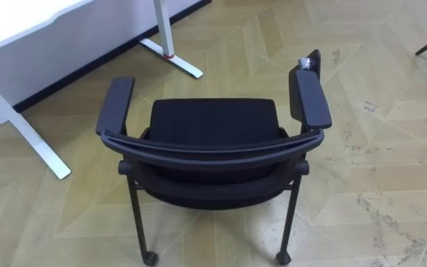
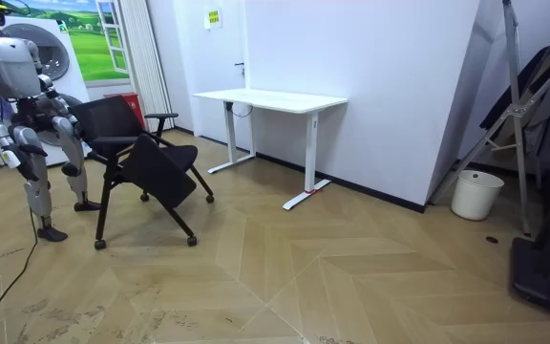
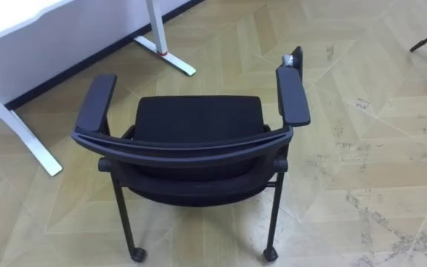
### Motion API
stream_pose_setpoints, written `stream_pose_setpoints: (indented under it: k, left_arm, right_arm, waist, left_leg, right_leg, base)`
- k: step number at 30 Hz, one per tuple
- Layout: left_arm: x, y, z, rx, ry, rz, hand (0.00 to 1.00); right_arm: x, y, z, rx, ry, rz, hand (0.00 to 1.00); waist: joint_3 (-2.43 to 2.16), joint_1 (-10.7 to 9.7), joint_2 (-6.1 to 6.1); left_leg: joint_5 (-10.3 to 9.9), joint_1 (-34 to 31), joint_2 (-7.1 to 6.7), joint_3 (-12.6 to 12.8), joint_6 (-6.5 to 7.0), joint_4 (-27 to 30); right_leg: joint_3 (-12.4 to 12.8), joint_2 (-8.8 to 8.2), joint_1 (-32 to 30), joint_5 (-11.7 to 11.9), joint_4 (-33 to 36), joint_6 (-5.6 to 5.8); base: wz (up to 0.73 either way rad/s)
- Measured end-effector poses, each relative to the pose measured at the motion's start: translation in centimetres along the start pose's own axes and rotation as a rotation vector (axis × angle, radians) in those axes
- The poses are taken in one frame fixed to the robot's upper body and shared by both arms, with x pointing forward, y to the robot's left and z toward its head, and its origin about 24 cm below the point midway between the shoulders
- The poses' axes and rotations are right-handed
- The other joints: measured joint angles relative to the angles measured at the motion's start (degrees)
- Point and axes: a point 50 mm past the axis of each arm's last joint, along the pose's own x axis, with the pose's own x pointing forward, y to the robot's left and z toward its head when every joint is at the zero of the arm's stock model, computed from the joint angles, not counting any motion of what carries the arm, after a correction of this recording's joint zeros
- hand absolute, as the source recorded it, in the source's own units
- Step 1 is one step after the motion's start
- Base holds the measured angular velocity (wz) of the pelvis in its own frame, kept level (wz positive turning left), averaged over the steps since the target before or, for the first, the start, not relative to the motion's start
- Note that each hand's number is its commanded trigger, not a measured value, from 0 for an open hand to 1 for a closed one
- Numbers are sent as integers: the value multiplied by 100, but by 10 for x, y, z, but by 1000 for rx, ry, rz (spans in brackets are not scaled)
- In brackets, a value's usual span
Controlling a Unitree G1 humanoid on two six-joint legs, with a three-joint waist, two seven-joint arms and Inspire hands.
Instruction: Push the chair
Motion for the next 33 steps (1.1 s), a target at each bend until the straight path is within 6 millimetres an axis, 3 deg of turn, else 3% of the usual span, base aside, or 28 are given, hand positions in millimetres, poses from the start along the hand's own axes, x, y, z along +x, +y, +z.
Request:
stream_pose_setpoints:
  k: [10,15,33]
  left_arm:
    - [-1,2,-3,-2,7,34,0]
    - [-2,5,-5,-12,11,58,0]
    - [-9,24,-17,-108,20,223,0]
  right_arm:
    - [0,-6,0,44,0,-71,0]
    - [0,-7,-1,60,13,-80,0]
    - [-2,-10,-7,74,27,-91,0]
  waist:
    - [14,-52,-20]
    - [-13,-46,-46]
    - [-6,-13,-67]
  left_leg:
    - [0,62,-24,2,1,-1]
    - [1,69,-34,2,2,0]
    - [0,105,-51,2,2,0]
  right_leg:
    - [-18,-13,131,-29,-21,25]
    - [-13,-21,155,-42,-22,31]
    - [-26,-24,263,-43,-111,33]
  base:
    - [5]
    - [2]
    - [0]
